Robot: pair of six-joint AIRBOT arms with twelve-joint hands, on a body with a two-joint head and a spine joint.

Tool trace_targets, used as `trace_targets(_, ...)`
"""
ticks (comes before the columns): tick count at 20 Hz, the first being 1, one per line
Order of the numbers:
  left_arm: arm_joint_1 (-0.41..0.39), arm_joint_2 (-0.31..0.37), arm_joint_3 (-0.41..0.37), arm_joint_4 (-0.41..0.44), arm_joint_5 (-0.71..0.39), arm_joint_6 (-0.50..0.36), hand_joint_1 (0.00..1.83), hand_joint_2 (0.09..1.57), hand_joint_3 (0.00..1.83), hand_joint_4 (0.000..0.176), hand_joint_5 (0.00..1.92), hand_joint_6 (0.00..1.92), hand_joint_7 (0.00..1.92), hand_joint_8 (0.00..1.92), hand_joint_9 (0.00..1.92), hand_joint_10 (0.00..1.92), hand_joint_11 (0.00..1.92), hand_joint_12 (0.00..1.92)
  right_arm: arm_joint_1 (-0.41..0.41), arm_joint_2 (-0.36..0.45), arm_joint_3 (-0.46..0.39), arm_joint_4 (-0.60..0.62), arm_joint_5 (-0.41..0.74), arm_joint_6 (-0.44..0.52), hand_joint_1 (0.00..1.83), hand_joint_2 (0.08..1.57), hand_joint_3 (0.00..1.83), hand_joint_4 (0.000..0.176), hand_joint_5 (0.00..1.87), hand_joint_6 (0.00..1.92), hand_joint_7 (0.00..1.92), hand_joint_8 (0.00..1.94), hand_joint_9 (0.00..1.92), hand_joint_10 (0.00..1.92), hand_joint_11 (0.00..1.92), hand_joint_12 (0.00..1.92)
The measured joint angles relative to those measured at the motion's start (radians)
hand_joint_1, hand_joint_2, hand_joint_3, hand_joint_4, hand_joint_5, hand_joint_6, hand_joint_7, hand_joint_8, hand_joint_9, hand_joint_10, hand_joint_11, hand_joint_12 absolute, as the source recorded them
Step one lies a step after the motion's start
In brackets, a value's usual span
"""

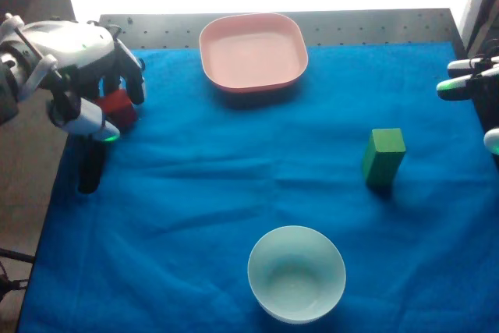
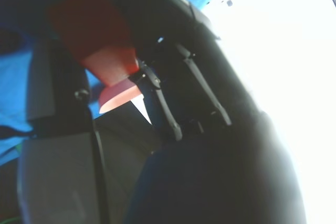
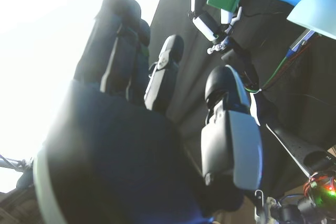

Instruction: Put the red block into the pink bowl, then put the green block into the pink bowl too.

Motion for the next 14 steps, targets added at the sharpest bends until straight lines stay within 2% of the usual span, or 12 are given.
trace_targets(1, -0.001, 0.006, -0.014, 0.018, -0.005, -0.001, 1.40, 1.04, 0.00, 0.000, 1.14, 0.39, 1.13, 0.73, 1.13, 1.05, 0.89, 1.04, 0.000, 0.000, 0.000, 0.001, 0.000, 0.000, 0.61, 1.22, 0.00, 0.136, 0.67, 0.00, 0.47, 0.00, 0.56, 0.01, 0.60, 0.13)
trace_targets(2, -0.008, 0.013, -0.029, 0.041, -0.006, -0.002, 1.41, 1.03, 0.00, 0.000, 1.18, 0.31, 1.15, 0.70, 1.15, 1.02, 0.89, 1.07, 0.000, 0.000, 0.000, 0.000, 0.000, 0.000, 0.62, 1.22, 0.00, 0.137, 0.67, 0.00, 0.47, 0.00, 0.55, 0.00, 0.58, 0.12)
trace_targets(4, -0.054, 0.019, -0.050, 0.112, -0.018, -0.012, 1.40, 1.03, 0.00, 0.000, 1.28, 0.12, 1.10, 0.76, 1.17, 1.01, 0.97, 1.08, 0.000, 0.000, 0.000, 0.000, 0.000, 0.000, 0.60, 1.22, 0.00, 0.137, 0.67, 0.00, 0.46, 0.00, 0.54, 0.00, 0.57, 0.11)
trace_targets(5, -0.075, 0.020, -0.057, 0.140, -0.032, -0.023, 1.40, 1.05, 0.00, 0.000, 1.27, 0.07, 1.05, 0.89, 1.14, 1.08, 0.97, 1.08, 0.000, 0.000, 0.000, 0.000, 0.001, 0.000, 0.60, 1.22, 0.00, 0.138, 0.66, 0.00, 0.46, 0.00, 0.54, 0.00, 0.58, 0.12)
trace_targets(6, -0.093, 0.021, -0.063, 0.166, -0.043, -0.026, 1.39, 1.07, 0.00, 0.000, 1.12, 0.41, 0.99, 0.94, 1.08, 1.09, 0.94, 1.05, 0.000, 0.000, 0.000, 0.000, 0.001, 0.000, 0.58, 1.22, 0.00, 0.138, 0.66, 0.00, 0.46, 0.00, 0.55, 0.01, 0.60, 0.12)
trace_targets(7, -0.114, 0.018, -0.063, 0.193, -0.050, -0.029, 1.39, 1.08, 0.00, 0.000, 1.06, 0.57, 1.00, 0.93, 1.05, 1.12, 0.91, 1.05, 0.000, 0.000, 0.000, 0.000, 0.000, 0.000, 0.58, 1.22, 0.00, 0.142, 0.66, 0.00, 0.46, 0.00, 0.54, 0.00, 0.57, 0.11)
trace_targets(8, -0.134, 0.010, -0.061, 0.205, -0.051, -0.029, 1.39, 1.05, 0.00, 0.000, 1.12, 0.50, 1.09, 0.77, 1.11, 1.05, 0.92, 1.03, 0.000, 0.000, 0.000, 0.000, 0.001, 0.000, 0.57, 1.22, 0.00, 0.141, 0.66, 0.00, 0.46, 0.00, 0.53, 0.00, 0.55, 0.10)
trace_targets(9, -0.154, -0.008, -0.050, 0.212, -0.050, -0.029, 1.39, 1.05, 0.00, 0.000, 1.09, 0.57, 1.11, 0.73, 1.07, 1.07, 0.91, 1.01, 0.000, 0.000, 0.000, 0.001, 0.000, 0.000, 0.57, 1.22, 0.00, 0.140, 0.66, 0.00, 0.45, 0.00, 0.52, 0.00, 0.54, 0.09)
trace_targets(10, -0.171, -0.035, -0.030, 0.214, -0.051, -0.030, 1.40, 1.04, 0.00, 0.000, 1.17, 0.37, 1.16, 0.68, 1.11, 1.05, 0.92, 1.02, 0.000, 0.000, 0.000, 0.000, 0.000, 0.000, 0.57, 1.22, 0.00, 0.141, 0.66, 0.00, 0.45, 0.00, 0.51, 0.00, 0.53, 0.09)
trace_targets(11, -0.185, -0.057, -0.011, 0.214, -0.050, -0.030, 1.40, 1.03, 0.00, 0.000, 1.19, 0.31, 1.15, 0.73, 1.13, 1.01, 0.94, 1.00, 0.000, -0.001, 0.000, 0.000, 0.002, 0.000, 0.57, 1.21, 0.00, 0.145, 0.67, 0.00, 0.45, 0.00, 0.51, 0.00, 0.53, 0.09)
trace_targets(13, -0.203, -0.114, 0.042, 0.214, -0.040, -0.060, 1.40, 1.04, 0.00, 0.000, 1.13, 0.47, 1.15, 0.72, 1.10, 1.03, 0.87, 1.01, 0.000, -0.006, 0.003, -0.002, 0.001, 0.000, 0.56, 1.21, 0.00, 0.160, 0.67, 0.00, 0.45, 0.00, 0.50, 0.00, 0.53, 0.08)
trace_targets(14, -0.216, -0.150, 0.074, 0.215, -0.026, -0.075, 1.29, 1.06, 0.01, 0.000, 1.08, 0.65, 1.12, 0.88, 1.06, 0.64, 0.80, 1.04, 0.000, -0.008, 0.005, -0.001, 0.000, 0.000, 0.57, 1.21, 0.00, 0.161, 0.67, 0.00, 0.45, 0.00, 0.49, 0.00, 0.52, 0.08)
